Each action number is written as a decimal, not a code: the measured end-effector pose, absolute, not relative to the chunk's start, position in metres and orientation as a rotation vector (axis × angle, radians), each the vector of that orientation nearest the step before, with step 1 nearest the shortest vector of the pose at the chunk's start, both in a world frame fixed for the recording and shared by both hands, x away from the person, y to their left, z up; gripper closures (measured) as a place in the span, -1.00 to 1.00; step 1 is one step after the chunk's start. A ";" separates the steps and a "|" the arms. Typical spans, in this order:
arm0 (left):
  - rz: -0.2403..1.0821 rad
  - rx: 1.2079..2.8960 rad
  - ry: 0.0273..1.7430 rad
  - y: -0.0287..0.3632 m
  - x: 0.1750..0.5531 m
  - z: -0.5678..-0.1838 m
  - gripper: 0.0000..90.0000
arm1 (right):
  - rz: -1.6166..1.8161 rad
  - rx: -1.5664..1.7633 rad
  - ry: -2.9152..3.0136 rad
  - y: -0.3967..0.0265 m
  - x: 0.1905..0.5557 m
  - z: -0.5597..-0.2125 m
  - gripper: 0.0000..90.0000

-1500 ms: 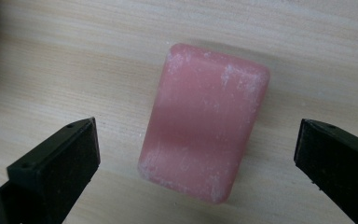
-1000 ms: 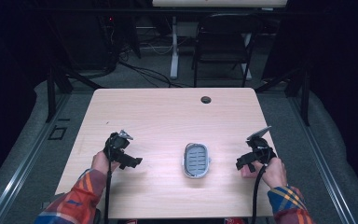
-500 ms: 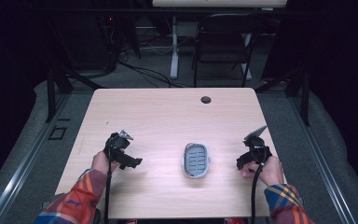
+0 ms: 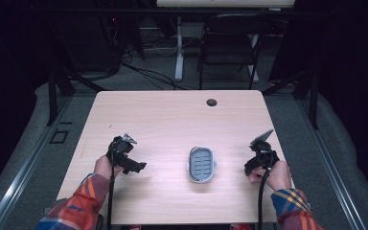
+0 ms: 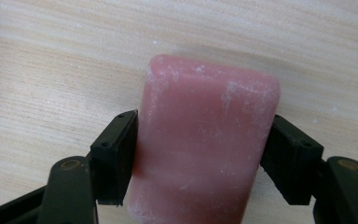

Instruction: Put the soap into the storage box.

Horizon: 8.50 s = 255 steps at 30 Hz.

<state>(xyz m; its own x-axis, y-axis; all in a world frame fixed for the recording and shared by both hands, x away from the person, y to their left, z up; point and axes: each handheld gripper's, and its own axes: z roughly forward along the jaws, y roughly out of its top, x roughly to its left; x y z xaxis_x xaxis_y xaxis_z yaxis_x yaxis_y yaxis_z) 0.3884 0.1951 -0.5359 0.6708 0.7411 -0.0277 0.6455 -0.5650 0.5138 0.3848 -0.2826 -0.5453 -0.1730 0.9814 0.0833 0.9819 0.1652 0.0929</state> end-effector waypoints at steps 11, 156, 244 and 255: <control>0.265 2.395 1.077 0.195 0.388 -0.536 -1.00 | -0.158 -1.988 -2.425 -0.281 0.385 -0.544 -0.24; 0.266 2.401 1.066 0.193 0.389 -0.536 -1.00 | -0.069 -1.395 -2.787 -0.136 0.423 -0.458 -0.17; 0.258 2.404 1.063 0.194 0.389 -0.537 -1.00 | -0.339 -1.462 -2.818 -0.172 0.403 -0.453 -0.52; 0.253 2.391 1.073 0.194 0.388 -0.536 -1.00 | -0.490 -1.570 -2.817 -0.227 0.384 -0.451 -0.90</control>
<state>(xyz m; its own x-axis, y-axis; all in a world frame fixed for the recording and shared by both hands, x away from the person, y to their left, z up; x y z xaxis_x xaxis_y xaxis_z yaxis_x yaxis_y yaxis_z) 0.3881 0.1941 -0.5363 0.6713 0.7404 -0.0347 0.6466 -0.5621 0.5157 0.3844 -0.2273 -0.4508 -0.5312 0.8463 0.0408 0.8104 0.4934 0.3159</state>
